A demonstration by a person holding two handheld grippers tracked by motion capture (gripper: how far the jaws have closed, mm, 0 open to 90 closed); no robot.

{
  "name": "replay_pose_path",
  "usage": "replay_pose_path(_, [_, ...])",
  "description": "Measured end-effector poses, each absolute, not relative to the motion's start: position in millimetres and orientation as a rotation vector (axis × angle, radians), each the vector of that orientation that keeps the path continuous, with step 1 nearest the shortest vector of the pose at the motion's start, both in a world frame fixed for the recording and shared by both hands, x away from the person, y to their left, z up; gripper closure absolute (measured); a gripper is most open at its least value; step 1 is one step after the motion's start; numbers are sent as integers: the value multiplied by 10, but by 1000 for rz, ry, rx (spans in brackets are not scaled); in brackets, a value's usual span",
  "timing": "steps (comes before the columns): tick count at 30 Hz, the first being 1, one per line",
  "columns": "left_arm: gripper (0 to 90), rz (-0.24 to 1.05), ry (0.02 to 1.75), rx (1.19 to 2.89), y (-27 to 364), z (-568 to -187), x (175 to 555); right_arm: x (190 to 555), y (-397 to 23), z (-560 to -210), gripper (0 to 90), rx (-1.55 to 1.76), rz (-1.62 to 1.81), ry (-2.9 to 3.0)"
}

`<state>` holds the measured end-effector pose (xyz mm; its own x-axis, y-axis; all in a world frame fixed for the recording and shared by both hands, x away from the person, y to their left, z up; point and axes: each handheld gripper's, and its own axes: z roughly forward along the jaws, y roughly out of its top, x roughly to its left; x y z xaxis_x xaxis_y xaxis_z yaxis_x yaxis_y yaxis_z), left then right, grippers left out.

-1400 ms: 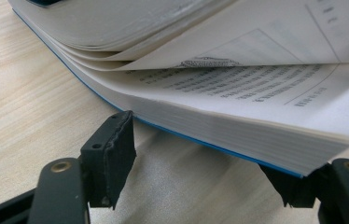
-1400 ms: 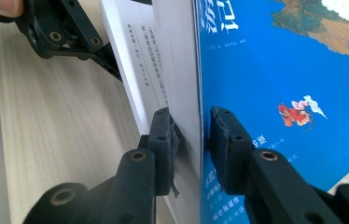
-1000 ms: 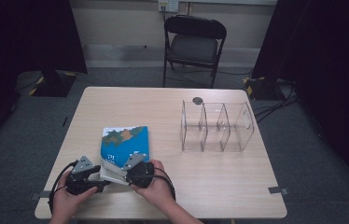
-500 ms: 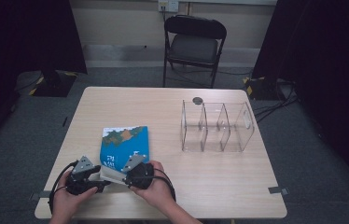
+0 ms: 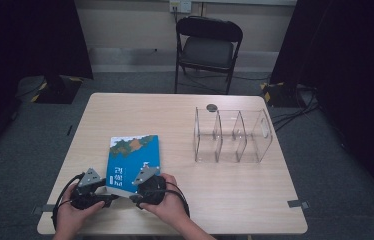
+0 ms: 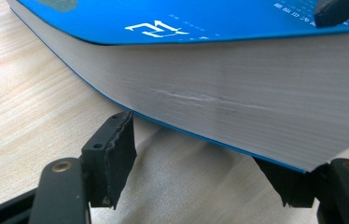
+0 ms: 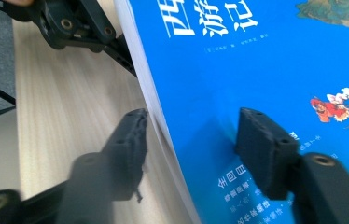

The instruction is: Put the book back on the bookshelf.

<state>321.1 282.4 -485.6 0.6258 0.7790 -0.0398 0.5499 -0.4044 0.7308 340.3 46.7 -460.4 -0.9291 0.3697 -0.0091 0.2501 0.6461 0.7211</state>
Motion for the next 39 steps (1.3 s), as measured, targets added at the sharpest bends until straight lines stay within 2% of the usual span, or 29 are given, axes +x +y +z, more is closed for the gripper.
replay_pose_path(3, [304, 399, 1037, 2115, 2823, -4854, 3211, 3389, 464, -4621, 395, 505, 1155, 2695])
replay_pose_path(4, [305, 398, 1042, 2111, 2818, -4852, 3209, 3376, 469, -4640, 348, 492, 1147, 2688])
replay_pose_path(11, [312, 397, 1039, 2118, 2796, -4825, 3209, 3344, 521, -4741, 230, 421, 1112, 2606])
replay_pose_path(16, [325, 382, 1025, 2118, 2775, -4802, 3213, 3343, 553, -4820, 203, 383, 1091, 2531])
replay_pose_path(25, [325, 383, 1020, 2129, 2750, -4783, 3231, 3347, 560, -4885, 207, 337, 1051, 2460])
replay_pose_path(29, [325, 383, 1015, 2135, 2751, -4783, 3236, 3313, 574, -4919, 220, 300, 1024, 2426])
replay_pose_path(30, [325, 382, 1014, 2132, 2757, -4779, 3239, 3325, 561, -4913, 283, 293, 1028, 2413])
replay_pose_path(31, [325, 372, 1022, 2118, 2752, -4776, 3239, 3340, 551, -4908, 291, 298, 1046, 2419])
replay_pose_path(34, [326, 357, 1016, 2113, 2777, -4759, 3259, 3306, 548, -4852, 423, 245, 1020, 2423])
replay_pose_path(39, [335, 384, 989, 2102, 2782, -4744, 3255, 3313, 527, -4816, 484, 248, 1035, 2437])
